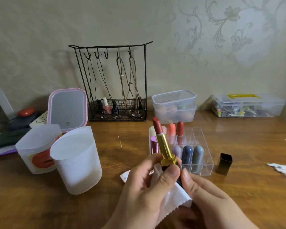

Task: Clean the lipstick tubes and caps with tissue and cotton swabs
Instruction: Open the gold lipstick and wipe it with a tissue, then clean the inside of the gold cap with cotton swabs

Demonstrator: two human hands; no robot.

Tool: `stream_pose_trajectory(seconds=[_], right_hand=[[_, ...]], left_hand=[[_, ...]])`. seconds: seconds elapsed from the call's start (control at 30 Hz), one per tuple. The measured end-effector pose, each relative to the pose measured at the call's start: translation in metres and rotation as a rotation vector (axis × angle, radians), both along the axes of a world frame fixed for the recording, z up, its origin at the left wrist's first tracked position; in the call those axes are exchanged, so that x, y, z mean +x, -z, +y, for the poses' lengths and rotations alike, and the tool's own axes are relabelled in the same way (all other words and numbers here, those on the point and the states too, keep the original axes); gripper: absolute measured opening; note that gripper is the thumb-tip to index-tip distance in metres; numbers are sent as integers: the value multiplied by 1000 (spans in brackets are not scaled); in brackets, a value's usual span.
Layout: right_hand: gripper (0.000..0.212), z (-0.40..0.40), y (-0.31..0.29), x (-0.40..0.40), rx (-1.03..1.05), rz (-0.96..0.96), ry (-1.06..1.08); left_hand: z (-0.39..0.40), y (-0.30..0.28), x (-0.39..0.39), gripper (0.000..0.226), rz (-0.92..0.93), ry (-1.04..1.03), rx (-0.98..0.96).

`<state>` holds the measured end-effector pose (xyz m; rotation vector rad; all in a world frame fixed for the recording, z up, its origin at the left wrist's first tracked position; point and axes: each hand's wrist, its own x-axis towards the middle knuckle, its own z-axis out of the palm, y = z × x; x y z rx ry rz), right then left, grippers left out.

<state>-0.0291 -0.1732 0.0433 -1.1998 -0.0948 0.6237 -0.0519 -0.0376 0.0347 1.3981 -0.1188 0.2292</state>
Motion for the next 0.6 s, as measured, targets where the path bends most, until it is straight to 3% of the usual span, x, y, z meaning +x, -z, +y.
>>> stream_pose_trajectory(seconds=[0.13,0.27,0.37,0.47,0.6], right_hand=[[24,0,-8,2,-281,-391,-87],[60,-15,-16,10,-623,-770,-172],[49,-43,-23,22,-851,-976,-21],[17,-94,-35,59,-1112,-1020,308],[20,-171,-35,113,-1402,-868,458]], left_hand=[[5,2,1,40,-27,29,46],[8,-2,1,32,10,52,97],[11,-7,3,32,3,77,237],[4,-13,8,27,96,204,225],[-17,-19,12,22,127,236,249]])
